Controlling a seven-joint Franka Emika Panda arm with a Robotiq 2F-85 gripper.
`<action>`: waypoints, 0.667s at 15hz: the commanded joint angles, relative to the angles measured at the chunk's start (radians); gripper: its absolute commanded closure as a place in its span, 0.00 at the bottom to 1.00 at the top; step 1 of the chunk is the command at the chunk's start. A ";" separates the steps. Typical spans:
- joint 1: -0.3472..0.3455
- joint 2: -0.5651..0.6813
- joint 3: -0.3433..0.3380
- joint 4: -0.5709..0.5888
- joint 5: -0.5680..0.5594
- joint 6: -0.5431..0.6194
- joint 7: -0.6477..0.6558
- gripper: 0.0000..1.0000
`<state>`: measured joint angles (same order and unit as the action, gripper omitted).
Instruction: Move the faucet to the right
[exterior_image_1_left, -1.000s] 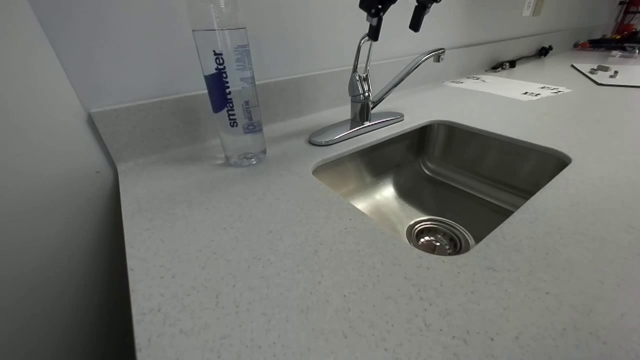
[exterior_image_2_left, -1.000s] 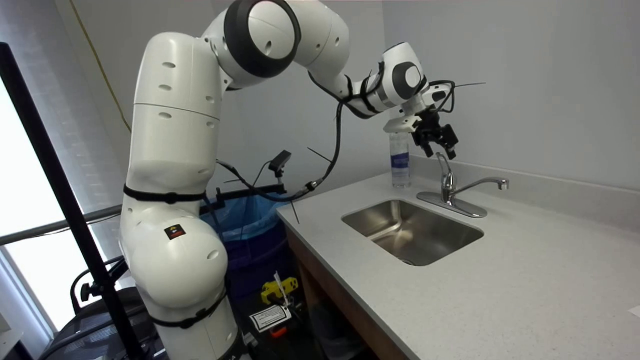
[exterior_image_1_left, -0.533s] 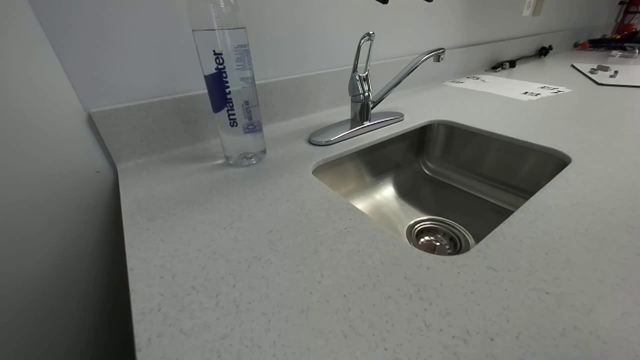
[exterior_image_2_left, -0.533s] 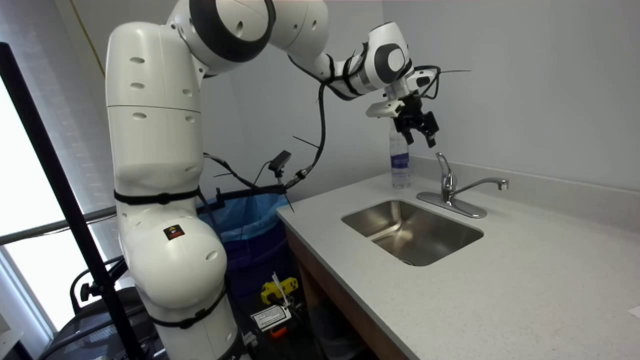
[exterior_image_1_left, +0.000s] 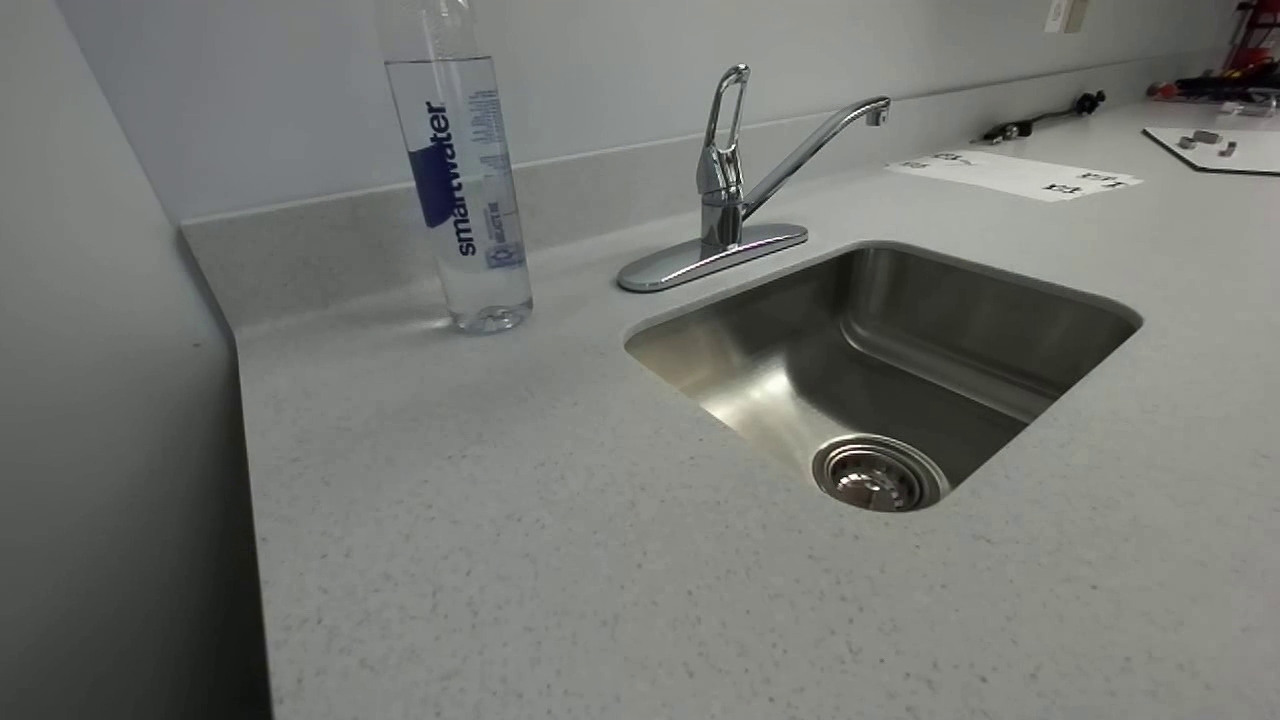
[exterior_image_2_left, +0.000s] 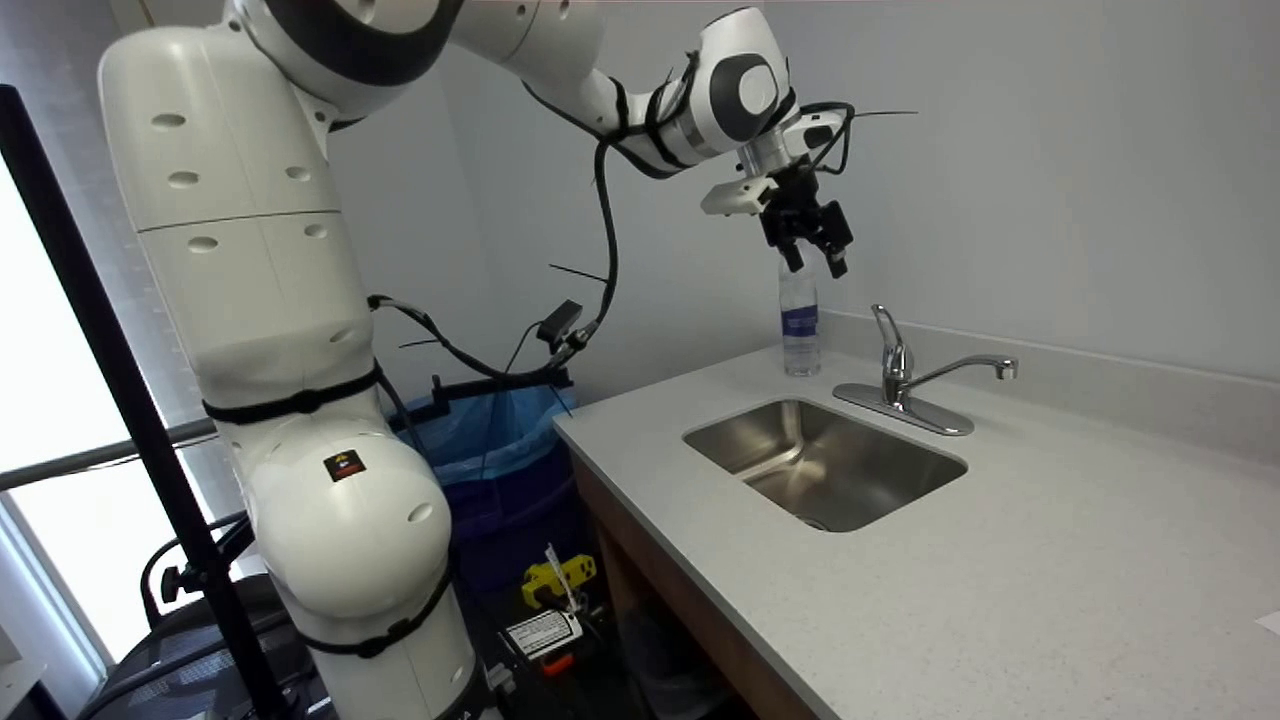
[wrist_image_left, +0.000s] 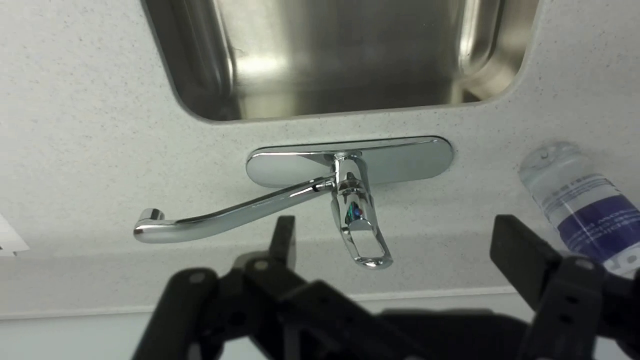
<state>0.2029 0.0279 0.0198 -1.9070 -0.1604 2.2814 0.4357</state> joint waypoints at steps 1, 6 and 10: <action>-0.038 -0.136 0.033 -0.141 0.004 0.031 -0.011 0.00; -0.065 -0.210 0.056 -0.215 -0.017 0.052 -0.009 0.00; -0.092 -0.242 0.075 -0.257 -0.060 0.100 0.004 0.00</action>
<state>0.1525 -0.1569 0.0627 -2.0998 -0.1865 2.3327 0.4358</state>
